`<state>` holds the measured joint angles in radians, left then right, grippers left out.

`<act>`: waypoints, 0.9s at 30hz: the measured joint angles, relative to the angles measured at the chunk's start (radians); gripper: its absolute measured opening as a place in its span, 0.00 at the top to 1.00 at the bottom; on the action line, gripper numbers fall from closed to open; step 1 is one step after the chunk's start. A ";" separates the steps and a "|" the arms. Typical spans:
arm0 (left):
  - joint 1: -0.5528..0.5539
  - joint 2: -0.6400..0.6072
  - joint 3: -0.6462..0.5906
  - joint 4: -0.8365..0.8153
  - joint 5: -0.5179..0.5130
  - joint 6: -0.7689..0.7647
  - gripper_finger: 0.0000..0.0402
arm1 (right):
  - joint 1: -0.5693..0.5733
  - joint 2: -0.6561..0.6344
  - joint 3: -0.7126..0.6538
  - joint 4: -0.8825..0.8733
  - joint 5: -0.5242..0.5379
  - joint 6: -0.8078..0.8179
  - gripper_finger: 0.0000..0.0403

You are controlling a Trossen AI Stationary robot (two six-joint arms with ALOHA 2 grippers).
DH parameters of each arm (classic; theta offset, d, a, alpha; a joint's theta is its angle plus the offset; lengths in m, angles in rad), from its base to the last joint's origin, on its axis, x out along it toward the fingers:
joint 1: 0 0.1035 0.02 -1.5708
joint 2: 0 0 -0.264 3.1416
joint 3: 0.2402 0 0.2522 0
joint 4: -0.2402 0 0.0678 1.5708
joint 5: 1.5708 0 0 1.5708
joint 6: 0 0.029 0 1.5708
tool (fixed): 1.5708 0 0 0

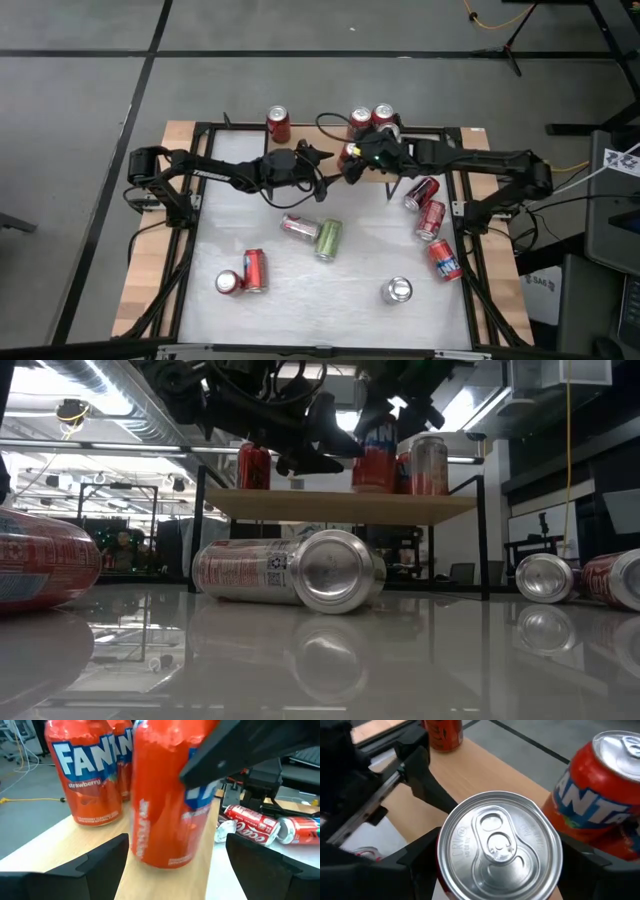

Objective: Place canned beverage on shelf
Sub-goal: Put the orange soda can on the shelf aligned with the other orange soda can

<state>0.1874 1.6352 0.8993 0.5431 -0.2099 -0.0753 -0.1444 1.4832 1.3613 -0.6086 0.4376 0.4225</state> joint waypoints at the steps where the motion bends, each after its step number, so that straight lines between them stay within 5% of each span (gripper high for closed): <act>1: -0.001 0.000 0.000 -0.004 0.001 0.000 0.19 | 0.000 0.005 0.000 0.001 -0.004 0.000 0.26; 27: -0.025 0.000 0.000 -0.027 -0.017 0.000 0.19 | 0.000 0.035 0.002 0.013 -0.003 -0.010 0.18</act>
<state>0.1619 1.6355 0.8993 0.5157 -0.2272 -0.0753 -0.1444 1.5177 1.3632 -0.5953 0.4343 0.4126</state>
